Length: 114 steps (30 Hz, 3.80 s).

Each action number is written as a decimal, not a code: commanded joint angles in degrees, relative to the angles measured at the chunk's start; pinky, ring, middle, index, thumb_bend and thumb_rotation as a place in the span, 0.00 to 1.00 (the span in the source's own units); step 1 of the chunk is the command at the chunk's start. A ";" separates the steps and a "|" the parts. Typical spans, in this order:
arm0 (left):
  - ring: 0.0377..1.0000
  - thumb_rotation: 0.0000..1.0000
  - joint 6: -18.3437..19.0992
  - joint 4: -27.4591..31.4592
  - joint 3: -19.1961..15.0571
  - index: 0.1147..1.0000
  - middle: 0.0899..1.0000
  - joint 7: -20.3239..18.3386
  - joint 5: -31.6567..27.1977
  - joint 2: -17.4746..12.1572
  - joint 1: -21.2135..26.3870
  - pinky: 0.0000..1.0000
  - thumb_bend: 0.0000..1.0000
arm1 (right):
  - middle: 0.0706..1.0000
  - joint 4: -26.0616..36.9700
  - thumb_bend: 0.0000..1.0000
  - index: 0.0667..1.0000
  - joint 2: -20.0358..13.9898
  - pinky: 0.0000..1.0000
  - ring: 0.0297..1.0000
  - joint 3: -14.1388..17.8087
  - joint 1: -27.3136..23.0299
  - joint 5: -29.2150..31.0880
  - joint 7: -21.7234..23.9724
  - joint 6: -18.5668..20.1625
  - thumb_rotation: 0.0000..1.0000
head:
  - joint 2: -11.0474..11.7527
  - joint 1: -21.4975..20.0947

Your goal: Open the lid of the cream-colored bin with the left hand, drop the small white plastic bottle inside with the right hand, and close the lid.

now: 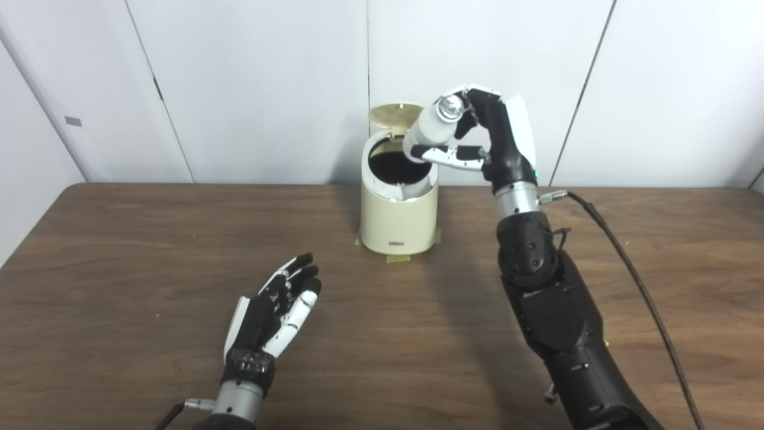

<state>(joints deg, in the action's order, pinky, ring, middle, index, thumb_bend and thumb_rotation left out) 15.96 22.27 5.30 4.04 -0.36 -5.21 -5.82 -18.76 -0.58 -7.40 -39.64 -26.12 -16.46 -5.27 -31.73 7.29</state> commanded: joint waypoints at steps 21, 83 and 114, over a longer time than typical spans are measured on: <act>0.85 0.58 -2.91 0.05 0.22 0.89 0.83 0.96 0.09 3.65 -2.43 0.84 0.58 | 0.46 1.34 0.52 0.45 1.51 0.37 0.41 -2.21 -3.51 -3.41 -2.44 -3.56 0.00 | 0.07 -0.34; 0.83 0.55 -3.07 1.06 0.19 0.91 0.82 1.35 0.35 3.69 -3.41 0.83 0.61 | 0.52 -3.40 0.49 0.50 0.89 0.33 0.44 -5.33 -2.74 -8.14 -4.05 2.52 0.00 | -1.31 -1.65; 0.83 0.54 -3.69 0.48 0.29 0.95 0.81 1.29 0.05 3.73 -3.43 0.83 0.58 | 0.44 -5.29 0.55 0.56 0.17 0.41 0.48 -5.41 -2.82 -8.00 -5.78 -0.10 0.00 | -1.29 -1.86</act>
<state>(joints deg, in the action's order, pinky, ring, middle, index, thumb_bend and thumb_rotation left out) 14.42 21.21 5.48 4.77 -0.25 -5.14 -6.05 -24.93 -0.08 -12.73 -39.46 -33.39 -21.36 -3.96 -32.96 5.36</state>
